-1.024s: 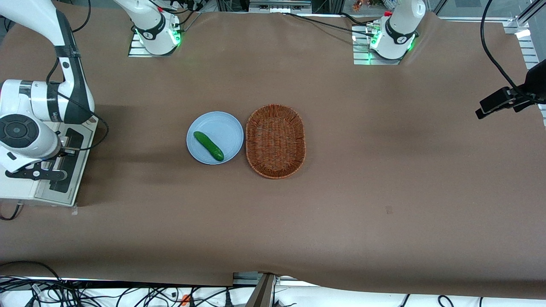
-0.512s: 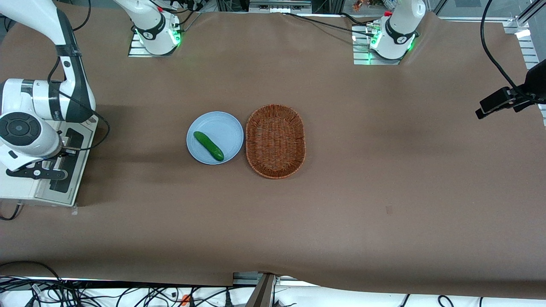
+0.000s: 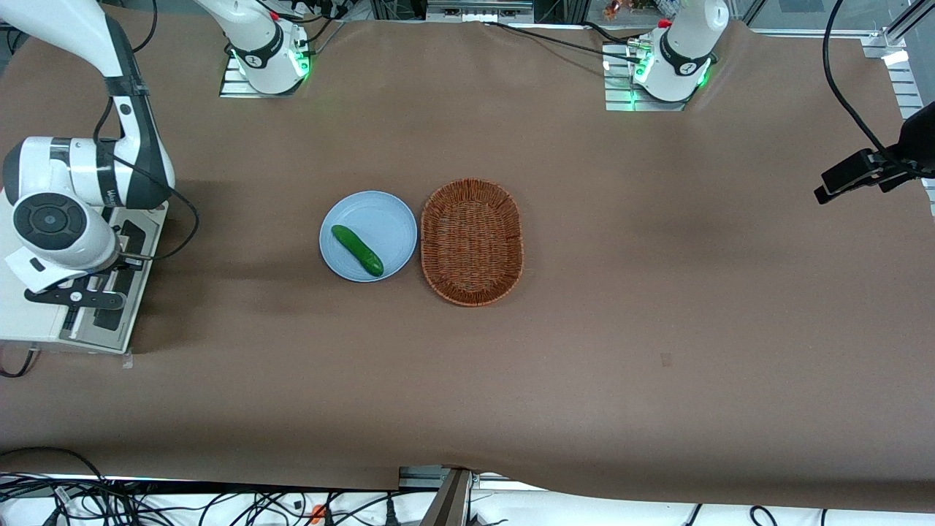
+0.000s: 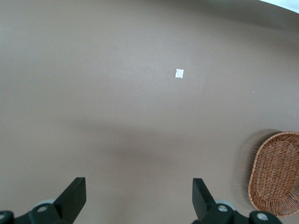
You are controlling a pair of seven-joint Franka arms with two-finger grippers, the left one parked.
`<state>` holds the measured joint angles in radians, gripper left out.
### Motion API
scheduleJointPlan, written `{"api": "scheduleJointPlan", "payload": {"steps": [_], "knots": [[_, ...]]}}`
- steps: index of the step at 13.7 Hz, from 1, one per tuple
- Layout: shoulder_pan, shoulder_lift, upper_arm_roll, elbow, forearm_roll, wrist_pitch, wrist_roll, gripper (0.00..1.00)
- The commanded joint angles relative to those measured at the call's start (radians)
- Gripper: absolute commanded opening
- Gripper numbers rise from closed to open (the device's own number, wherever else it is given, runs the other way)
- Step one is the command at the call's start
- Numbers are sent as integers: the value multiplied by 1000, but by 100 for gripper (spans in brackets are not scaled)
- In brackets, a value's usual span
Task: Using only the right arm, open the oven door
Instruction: 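Pull the handle with the right gripper, swinging the oven door down open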
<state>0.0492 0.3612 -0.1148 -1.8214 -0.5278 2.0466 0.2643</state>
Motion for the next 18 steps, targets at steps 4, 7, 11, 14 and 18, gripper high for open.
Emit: {"api": "scheduleJointPlan", "payload": {"steps": [4, 7, 11, 14, 18], "knots": [[12, 65, 3, -25, 32, 69, 43, 0], [18, 100, 3, -21, 34, 119, 43, 0], [17, 154, 3, -10, 35, 173, 43, 0], [15, 194, 3, -6, 35, 222, 43, 0], [15, 223, 3, -6, 43, 245, 44, 0]]}}
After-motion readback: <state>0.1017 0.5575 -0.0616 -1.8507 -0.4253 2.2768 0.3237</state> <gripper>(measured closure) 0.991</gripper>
